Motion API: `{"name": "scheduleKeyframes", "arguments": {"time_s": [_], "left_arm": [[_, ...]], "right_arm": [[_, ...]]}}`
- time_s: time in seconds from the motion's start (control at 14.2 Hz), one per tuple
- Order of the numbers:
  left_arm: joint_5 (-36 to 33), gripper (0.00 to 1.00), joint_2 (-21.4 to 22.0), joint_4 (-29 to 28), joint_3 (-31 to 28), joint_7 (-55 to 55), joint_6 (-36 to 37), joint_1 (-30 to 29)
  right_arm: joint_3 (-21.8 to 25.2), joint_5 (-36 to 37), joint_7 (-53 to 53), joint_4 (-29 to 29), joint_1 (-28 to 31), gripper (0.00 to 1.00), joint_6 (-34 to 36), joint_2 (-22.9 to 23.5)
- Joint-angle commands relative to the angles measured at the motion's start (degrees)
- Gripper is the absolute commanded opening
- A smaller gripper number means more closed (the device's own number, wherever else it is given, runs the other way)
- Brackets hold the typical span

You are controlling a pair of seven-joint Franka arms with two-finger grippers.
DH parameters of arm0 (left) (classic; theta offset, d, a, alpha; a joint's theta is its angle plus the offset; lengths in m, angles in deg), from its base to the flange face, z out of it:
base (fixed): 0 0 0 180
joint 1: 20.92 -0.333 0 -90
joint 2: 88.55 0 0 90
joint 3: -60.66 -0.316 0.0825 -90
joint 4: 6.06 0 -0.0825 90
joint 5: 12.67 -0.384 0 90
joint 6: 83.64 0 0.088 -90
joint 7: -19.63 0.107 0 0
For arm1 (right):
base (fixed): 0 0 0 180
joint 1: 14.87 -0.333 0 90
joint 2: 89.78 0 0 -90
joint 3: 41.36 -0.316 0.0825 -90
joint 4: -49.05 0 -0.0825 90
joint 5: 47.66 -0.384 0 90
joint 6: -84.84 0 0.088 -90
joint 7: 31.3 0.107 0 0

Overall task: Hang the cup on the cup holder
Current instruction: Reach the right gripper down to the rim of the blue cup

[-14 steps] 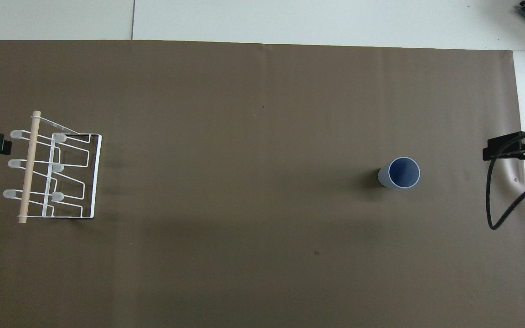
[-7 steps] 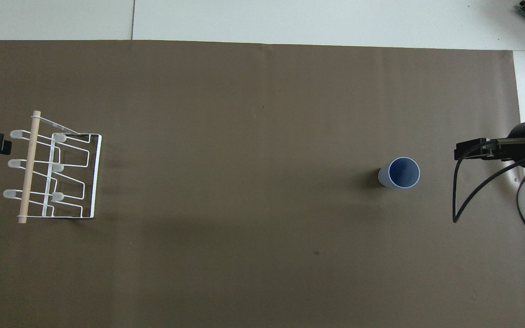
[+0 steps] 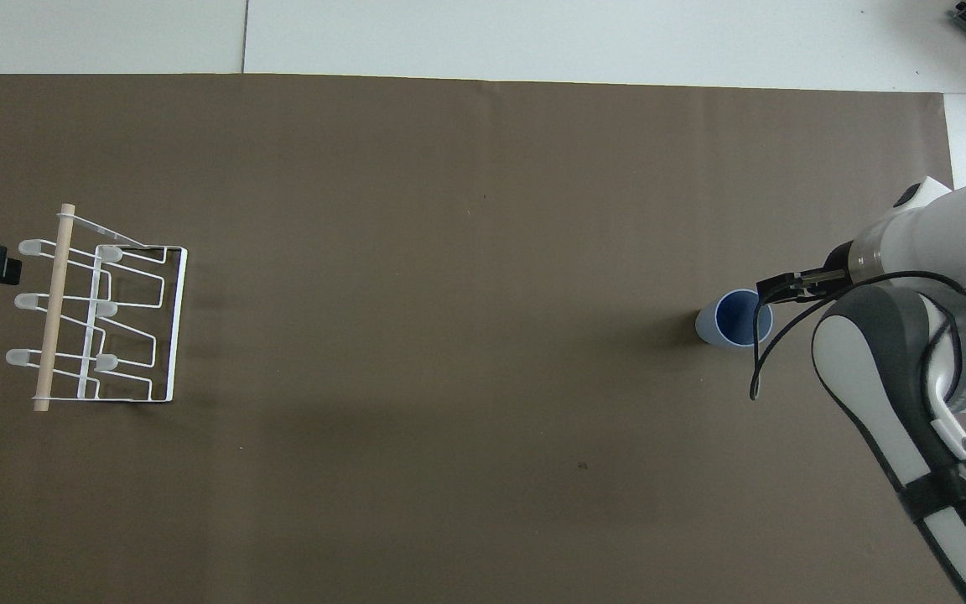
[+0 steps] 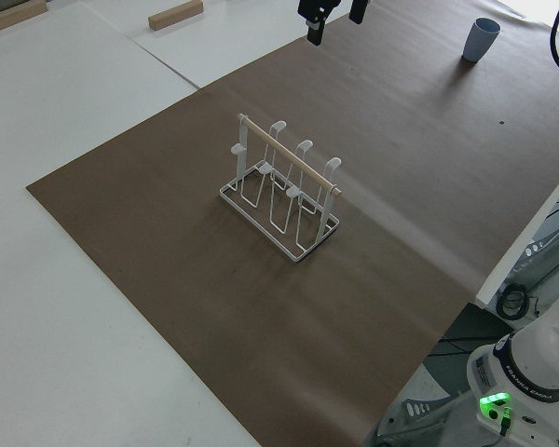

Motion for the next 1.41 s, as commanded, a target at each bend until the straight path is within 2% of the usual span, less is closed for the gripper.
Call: {"name": "scheduleKeyframes", "arguments": {"time_s": [0.0, 0.14, 0.78, 0.85, 0.99, 1.06, 1.34], "left_arm": [[-0.48, 1.0, 0.94, -1.08, -0.28, 0.49, 0.42, 0.18], [-0.48, 1.0, 0.94, -1.08, -0.28, 0.49, 0.42, 0.18], [-0.48, 1.0, 0.94, -1.08, -0.28, 0.4, 0.42, 0.18], [-0.48, 1.0, 0.94, -1.08, -0.28, 0.49, 0.42, 0.18], [-0.48, 1.0, 0.94, -1.08, -0.28, 0.4, 0.42, 0.18], [-0.48, 1.0, 0.94, -1.08, -0.28, 0.4, 0.42, 0.18], [-0.48, 1.0, 0.94, -1.08, -0.19, 0.4, 0.42, 0.27]], "right_arm": [[-0.1, -2.46, -2.71, -4.66, 0.78, 1.0, -4.61, -0.58], [-0.1, -3.52, -2.88, -5.91, 0.69, 1.0, -8.15, -0.58], [-0.1, -5.54, -5.59, -9.51, 0.16, 1.0, -11.58, -0.14], [-0.1, -5.54, -5.87, -9.51, 0.25, 0.92, -11.58, -0.06], [-0.1, -5.54, -5.78, -9.51, 0.08, 0.27, -11.4, -0.14], [-0.1, -5.63, -5.17, -9.51, 0.07, 0.0, -11.23, -0.06], [-0.1, -6.69, -4.55, -9.25, 0.07, 0.0, -10.09, -0.14]]}}
